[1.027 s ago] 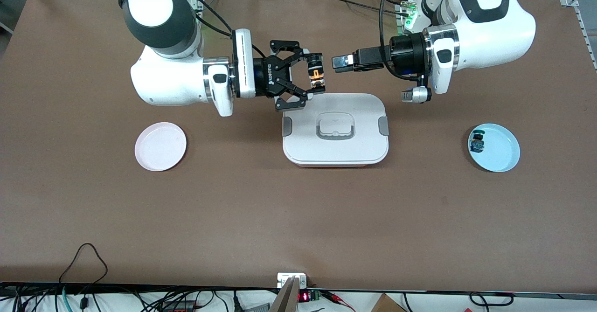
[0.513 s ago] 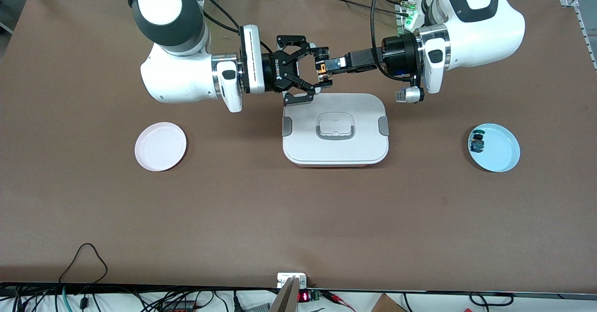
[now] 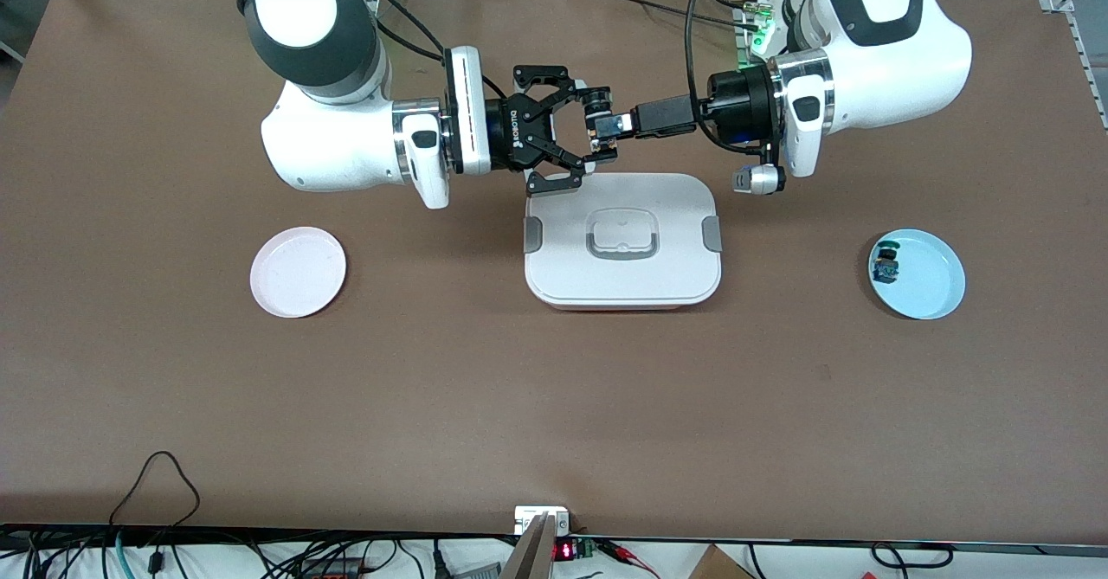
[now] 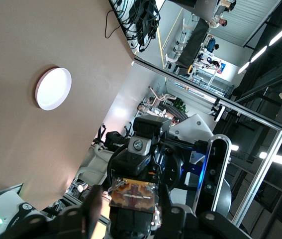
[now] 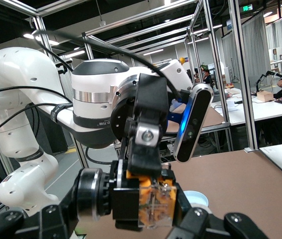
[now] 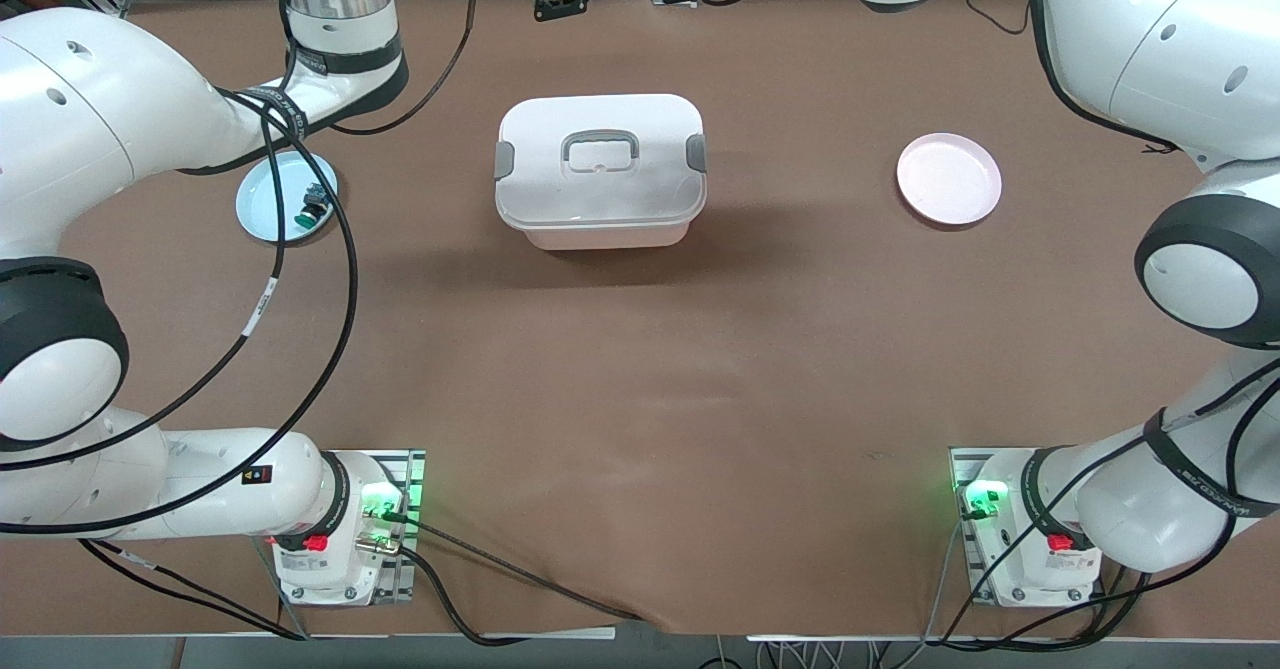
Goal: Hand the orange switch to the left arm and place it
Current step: 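Grasp the orange switch with the left gripper above the white box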
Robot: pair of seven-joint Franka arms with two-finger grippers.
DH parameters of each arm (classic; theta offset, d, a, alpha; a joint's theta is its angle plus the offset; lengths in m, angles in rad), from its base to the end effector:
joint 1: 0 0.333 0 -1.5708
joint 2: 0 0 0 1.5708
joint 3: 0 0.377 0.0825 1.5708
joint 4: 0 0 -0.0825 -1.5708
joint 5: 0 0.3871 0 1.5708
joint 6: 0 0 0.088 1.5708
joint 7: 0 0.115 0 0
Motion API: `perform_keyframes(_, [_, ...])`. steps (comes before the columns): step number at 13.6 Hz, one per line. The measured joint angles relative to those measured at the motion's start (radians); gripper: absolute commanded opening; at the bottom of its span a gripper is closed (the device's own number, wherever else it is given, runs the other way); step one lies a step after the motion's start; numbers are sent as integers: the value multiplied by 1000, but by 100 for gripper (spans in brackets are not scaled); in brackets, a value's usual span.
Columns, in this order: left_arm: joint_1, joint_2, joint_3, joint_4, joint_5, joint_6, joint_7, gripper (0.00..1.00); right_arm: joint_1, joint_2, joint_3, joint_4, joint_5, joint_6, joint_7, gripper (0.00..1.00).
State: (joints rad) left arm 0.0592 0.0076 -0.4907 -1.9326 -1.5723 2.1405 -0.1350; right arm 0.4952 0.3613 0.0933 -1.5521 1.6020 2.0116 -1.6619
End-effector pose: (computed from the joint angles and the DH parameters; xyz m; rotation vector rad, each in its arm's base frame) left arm 0.5274 -0.2961 0.5982 1.7001 0.4881 -0.2503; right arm 0.5725 0.4475 0.5660 -1.2796 -1.1708 -0.8774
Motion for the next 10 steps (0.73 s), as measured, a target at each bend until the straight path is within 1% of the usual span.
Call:
perform_keyframes(2, [0,3,0,0,0,0,17,0,0,0,-1,-4,2,0,1,0])
perform_keyframes(3, [0,5,-1,0,0,0,19,0,0,0,-1,-5,2,0,1,4])
perform_keyframes(4, [0,6,-1,0,0,0,21,0,0,0,-1,-6,2,0,1,31])
perform_keyframes(5, [0,7,-1,0,0,0,22,0,0,0,-1,-7,2,0,2,99])
perform_keyframes(10, [0,12,-2,0,0,0,24,0,1,0,-1,-13,3,-1,8,100])
